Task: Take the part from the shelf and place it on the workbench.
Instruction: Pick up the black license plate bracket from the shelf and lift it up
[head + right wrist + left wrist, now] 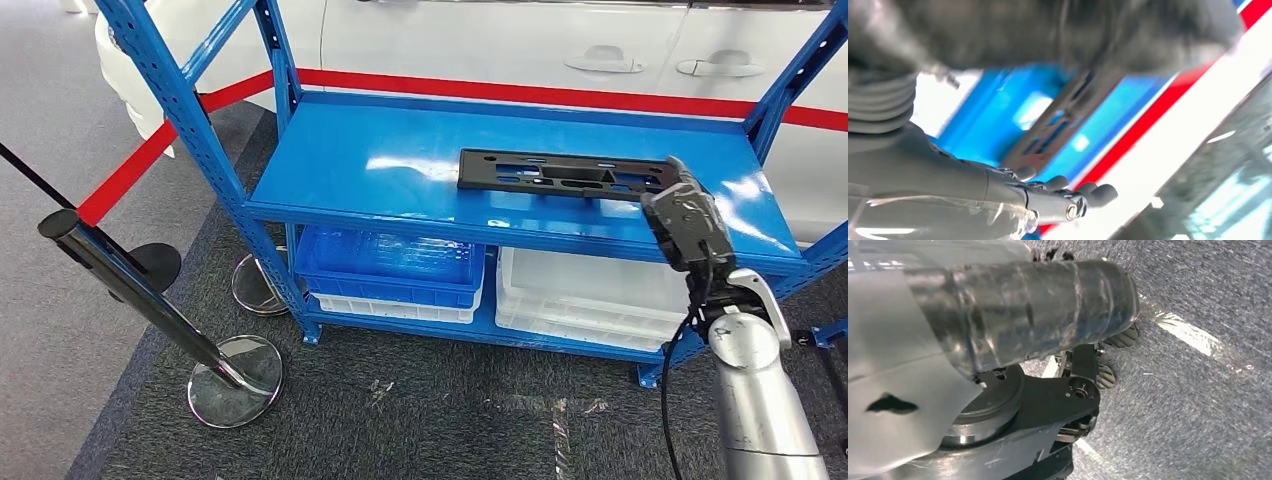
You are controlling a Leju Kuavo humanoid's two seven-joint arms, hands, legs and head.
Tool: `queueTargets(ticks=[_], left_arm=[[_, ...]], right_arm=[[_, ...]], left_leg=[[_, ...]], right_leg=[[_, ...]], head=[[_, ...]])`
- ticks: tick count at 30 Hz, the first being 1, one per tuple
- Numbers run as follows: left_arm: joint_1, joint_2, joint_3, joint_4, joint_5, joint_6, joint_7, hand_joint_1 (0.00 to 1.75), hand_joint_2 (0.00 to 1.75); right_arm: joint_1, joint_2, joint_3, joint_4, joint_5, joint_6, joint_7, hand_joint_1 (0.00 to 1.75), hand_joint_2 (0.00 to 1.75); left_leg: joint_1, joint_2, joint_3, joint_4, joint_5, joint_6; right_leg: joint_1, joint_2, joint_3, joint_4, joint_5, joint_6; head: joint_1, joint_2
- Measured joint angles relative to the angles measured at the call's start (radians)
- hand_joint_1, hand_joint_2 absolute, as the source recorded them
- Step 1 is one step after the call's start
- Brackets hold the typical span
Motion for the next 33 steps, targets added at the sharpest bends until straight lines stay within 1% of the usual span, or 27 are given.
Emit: queueTargets(ticks=[3, 10, 12, 19, 23, 30, 33], left_arm=[[-0.003, 0.002, -0.015, 0.000, -0.005, 0.000, 0.010, 0.00, 0.00], [-0.001, 0.003, -0.030, 0.000, -0.015, 0.002, 0.034, 0.00, 0.00], [-0.001, 0.003, -0.037, 0.000, -0.018, 0.002, 0.043, 0.00, 0.00], [-0.001, 0.005, -0.068, 0.000, -0.030, 0.003, 0.069, 0.00, 0.00], [-0.001, 0.005, -0.081, 0.000, -0.033, 0.003, 0.076, 0.00, 0.00], [0.000, 0.007, -0.096, 0.000, -0.034, 0.004, 0.088, 0.00, 0.00], [0.000, 0.011, -0.116, 0.000, -0.034, 0.006, 0.096, 0.00, 0.00]], right_arm=[[-0.017, -0.004, 0.083, -0.035, 0.045, 0.000, 0.029, 0.00, 1.75], [-0.043, -0.006, 0.222, -0.093, 0.149, -0.001, 0.093, 0.00, 1.75], [-0.055, -0.006, 0.265, -0.112, 0.199, -0.003, 0.118, 0.00, 1.75], [-0.097, -0.023, 0.473, -0.172, 0.399, -0.004, 0.203, 0.00, 1.75], [-0.108, -0.033, 0.545, -0.187, 0.462, -0.004, 0.231, 0.00, 0.00], [-0.121, -0.040, 0.629, -0.205, 0.567, -0.004, 0.282, 0.00, 0.00], [-0.134, -0.049, 0.708, -0.210, 0.622, -0.005, 0.316, 0.00, 0.00]], left_leg=[[0.000, 0.000, 0.000, 0.000, 0.000, 0.000], [0.000, 0.000, 0.000, 0.000, 0.000, 0.000], [0.000, 0.001, 0.000, 0.000, 0.000, 0.000], [0.000, 0.001, 0.000, 0.000, 0.000, 0.000], [0.000, 0.001, 0.000, 0.000, 0.000, 0.000], [-0.001, 0.002, -0.001, 0.003, -0.001, 0.001], [-0.001, 0.002, -0.003, 0.007, -0.003, 0.003]], right_leg=[[0.000, 0.000, 0.000, 0.000, 0.000, 0.000], [0.000, 0.000, 0.000, 0.000, 0.000, 0.000], [0.000, 0.001, 0.000, 0.000, 0.000, 0.000], [0.000, 0.001, 0.000, 0.000, 0.000, 0.000], [0.000, 0.001, 0.000, -0.001, 0.000, 0.000], [-0.001, 0.001, -0.001, -0.002, 0.001, 0.001], [-0.002, 0.002, -0.001, -0.003, 0.002, 0.003]], head=[[0.000, 0.000], [0.000, 0.000], [0.000, 0.000], [0.000, 0.000], [0.000, 0.000], [0.000, 0.000], [0.000, 0.000]])
